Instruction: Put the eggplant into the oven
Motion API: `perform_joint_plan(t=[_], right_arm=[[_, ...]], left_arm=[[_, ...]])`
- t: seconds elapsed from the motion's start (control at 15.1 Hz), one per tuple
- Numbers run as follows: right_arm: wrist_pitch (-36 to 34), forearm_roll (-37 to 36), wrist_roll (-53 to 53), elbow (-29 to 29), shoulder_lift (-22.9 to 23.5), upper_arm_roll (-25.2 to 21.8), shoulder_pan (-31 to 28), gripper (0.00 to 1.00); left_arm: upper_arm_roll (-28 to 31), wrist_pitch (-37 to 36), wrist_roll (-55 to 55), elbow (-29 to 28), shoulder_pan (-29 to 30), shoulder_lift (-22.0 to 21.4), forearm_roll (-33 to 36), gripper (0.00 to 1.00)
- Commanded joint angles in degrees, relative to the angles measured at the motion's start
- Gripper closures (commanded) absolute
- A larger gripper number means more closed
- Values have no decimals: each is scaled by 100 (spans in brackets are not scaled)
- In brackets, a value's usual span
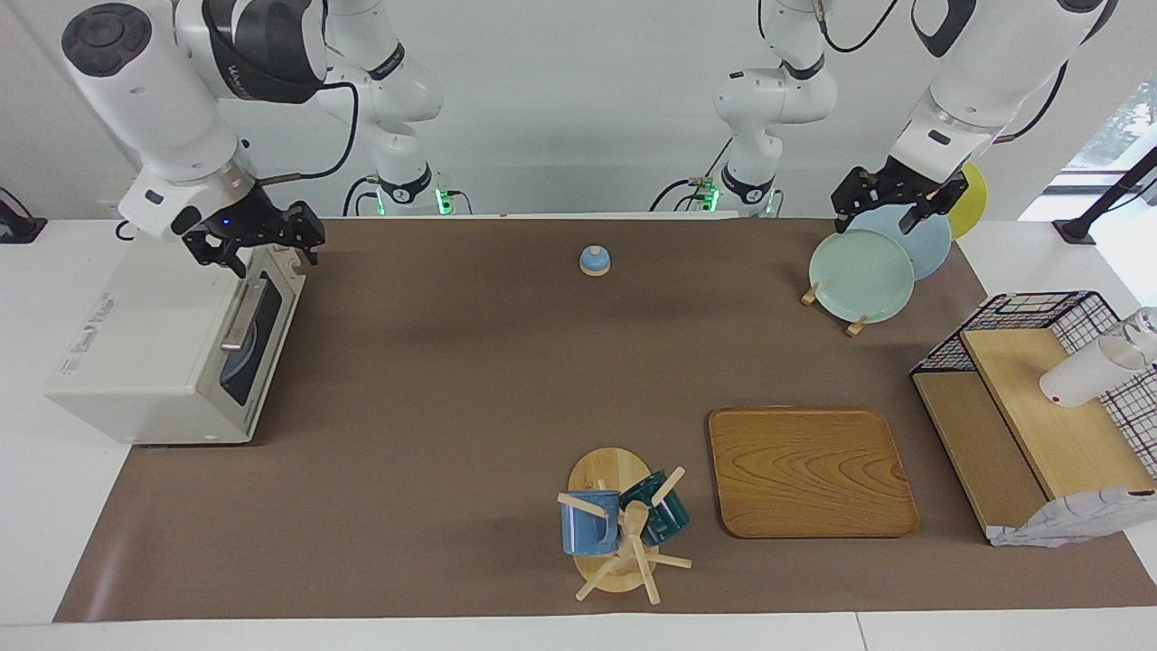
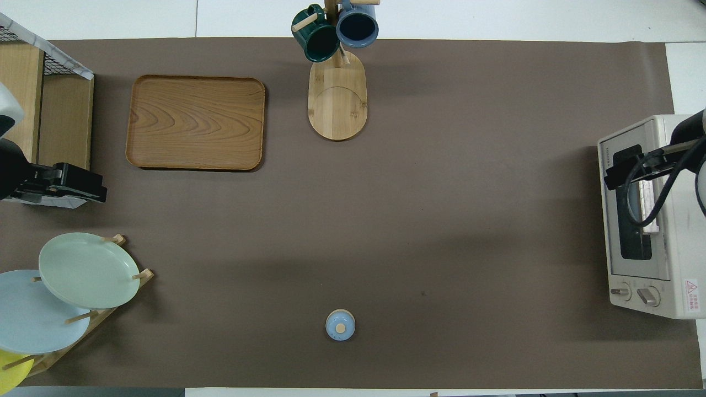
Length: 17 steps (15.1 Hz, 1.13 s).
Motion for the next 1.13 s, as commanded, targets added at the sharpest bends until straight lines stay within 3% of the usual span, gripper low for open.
perform_joint_plan(t=[0.0, 0.27, 0.66, 1.06], right_arm=[[-179, 35, 217, 105, -26, -225, 257, 0], [-206, 70, 199, 140, -17, -735, 547, 0], [-285, 44, 261, -70, -315, -832, 829, 0], [23, 132, 1140, -194, -395, -806, 820, 0]], left_arm=[[17, -38, -41, -50, 5, -83, -50, 0], [17, -38, -50, -50, 5, -83, -50, 0], [17, -38, -41, -50, 5, -83, -50, 0], [17, -38, -41, -50, 5, -83, -50, 0]])
